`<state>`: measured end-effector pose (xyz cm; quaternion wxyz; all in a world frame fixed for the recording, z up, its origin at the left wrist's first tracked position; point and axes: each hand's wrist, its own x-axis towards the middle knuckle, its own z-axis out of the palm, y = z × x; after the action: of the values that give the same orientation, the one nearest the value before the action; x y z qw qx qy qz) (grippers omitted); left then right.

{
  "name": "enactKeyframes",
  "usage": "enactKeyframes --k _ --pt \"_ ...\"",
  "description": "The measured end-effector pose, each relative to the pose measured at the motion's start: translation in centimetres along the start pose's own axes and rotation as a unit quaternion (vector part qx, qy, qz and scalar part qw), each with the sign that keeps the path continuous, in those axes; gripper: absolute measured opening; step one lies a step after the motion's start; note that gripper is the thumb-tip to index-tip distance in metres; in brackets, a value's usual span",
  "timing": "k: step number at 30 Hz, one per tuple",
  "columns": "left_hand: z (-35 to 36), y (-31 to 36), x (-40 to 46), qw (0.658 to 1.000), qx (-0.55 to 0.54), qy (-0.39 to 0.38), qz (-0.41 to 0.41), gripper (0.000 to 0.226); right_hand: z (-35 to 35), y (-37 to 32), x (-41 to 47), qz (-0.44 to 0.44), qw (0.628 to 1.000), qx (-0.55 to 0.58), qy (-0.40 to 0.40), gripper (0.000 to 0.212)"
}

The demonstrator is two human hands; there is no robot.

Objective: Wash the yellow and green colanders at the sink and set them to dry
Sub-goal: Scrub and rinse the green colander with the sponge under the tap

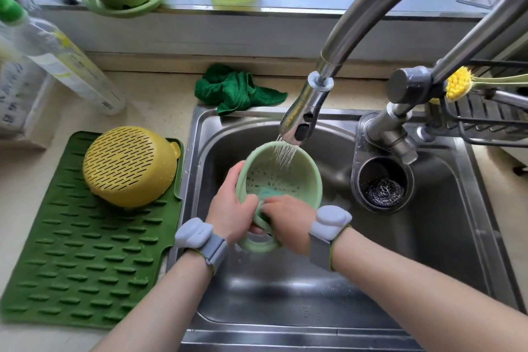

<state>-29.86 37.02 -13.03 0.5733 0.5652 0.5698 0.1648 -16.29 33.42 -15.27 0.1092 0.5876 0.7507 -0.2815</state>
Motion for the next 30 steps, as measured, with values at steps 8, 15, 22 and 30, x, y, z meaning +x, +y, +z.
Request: enactKeyframes --k 8,15,22,30 --pt "-0.1 0.3 0.1 1.0 0.013 -0.01 0.009 0.066 0.4 0.1 0.2 -0.052 0.998 -0.004 0.036 0.028" --pt "-0.1 0.4 0.3 1.0 -0.017 -0.014 -0.005 0.068 -0.8 2.4 0.2 0.037 0.998 0.035 0.033 0.032" --pt "0.5 0.8 -0.4 0.999 -0.04 -0.026 -0.021 0.066 -1.7 2.8 0.1 0.029 0.995 0.065 0.073 0.039" --pt "0.4 0.9 -0.1 0.998 -0.045 -0.024 -0.028 0.066 -2.5 5.0 0.3 -0.001 0.991 -0.104 0.083 0.047"
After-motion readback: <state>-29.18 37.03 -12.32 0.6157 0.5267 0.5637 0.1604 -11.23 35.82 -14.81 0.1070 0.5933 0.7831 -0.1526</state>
